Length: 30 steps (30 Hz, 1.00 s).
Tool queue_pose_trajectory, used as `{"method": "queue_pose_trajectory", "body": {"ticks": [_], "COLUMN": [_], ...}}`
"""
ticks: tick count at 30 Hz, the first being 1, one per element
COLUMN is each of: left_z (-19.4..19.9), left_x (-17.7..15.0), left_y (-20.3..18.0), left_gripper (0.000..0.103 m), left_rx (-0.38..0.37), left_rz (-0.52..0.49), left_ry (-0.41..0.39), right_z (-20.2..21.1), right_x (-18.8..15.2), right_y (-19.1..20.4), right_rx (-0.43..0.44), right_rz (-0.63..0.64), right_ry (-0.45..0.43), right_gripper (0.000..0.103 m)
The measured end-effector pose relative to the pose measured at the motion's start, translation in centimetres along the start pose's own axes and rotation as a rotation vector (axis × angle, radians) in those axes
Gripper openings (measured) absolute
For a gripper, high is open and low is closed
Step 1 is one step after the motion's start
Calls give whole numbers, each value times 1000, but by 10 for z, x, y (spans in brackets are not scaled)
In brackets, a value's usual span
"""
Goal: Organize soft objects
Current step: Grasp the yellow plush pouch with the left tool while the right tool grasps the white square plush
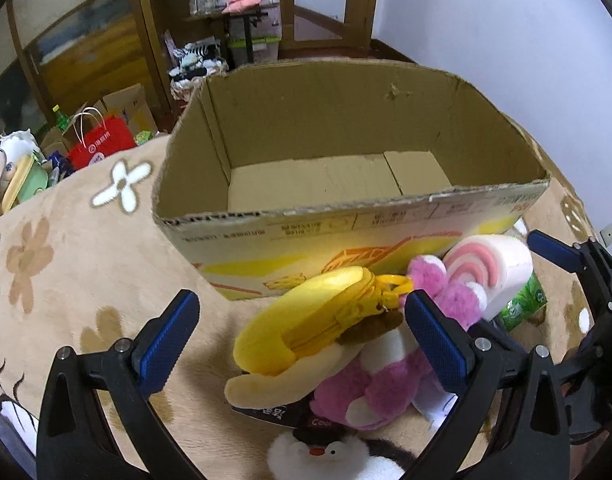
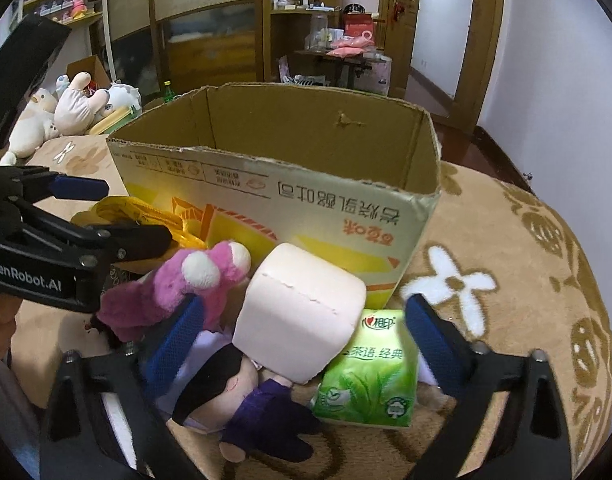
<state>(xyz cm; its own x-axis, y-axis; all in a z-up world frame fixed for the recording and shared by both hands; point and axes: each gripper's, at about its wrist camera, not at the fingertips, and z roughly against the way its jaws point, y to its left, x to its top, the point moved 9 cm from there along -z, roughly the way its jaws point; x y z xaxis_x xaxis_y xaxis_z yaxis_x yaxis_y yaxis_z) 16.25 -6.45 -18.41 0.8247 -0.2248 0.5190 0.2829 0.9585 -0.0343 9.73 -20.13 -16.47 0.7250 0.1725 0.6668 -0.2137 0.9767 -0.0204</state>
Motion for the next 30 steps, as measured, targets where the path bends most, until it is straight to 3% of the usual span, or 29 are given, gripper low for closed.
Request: {"method": "queue_pose_trajectory", "body": {"ticks": [4, 7, 9, 11, 12, 14, 19, 30], "left_z": [-5, -7, -8, -8, -7, -4, 2, 20], "left_x": [-4, -5, -5, -6, -6, -7, -10, -10], "left_y": [-1, -4, -6, -7, -7, -7, -3, 5], "left_gripper": [91, 85, 75, 72, 70, 67, 65, 65], "left_rx": [-16, -39, -56, -68, -68, -76, -79, -54], "left_rz": [2, 1, 0, 2, 2, 8, 38, 76], "left_ry": [18, 29, 30, 28, 23, 19, 16, -18], "right_z": [-5, -7, -7, -6, -6, -6, -4, 8], "right_x": [-5, -6, -4, -4, -5, -5, -5, -9], "right_y": [-4, -11, -14, -16, -14, -10, -10, -12], "right_rx": [22, 8, 17, 31, 48, 76, 72, 72], "right_rz": [-34, -70, -96, -114, -119, -123, -128, -132], "right_ry": [28, 29, 31, 29, 31, 37, 45, 29], "right_gripper": [85, 85, 85, 80, 73, 61, 49, 46]}}
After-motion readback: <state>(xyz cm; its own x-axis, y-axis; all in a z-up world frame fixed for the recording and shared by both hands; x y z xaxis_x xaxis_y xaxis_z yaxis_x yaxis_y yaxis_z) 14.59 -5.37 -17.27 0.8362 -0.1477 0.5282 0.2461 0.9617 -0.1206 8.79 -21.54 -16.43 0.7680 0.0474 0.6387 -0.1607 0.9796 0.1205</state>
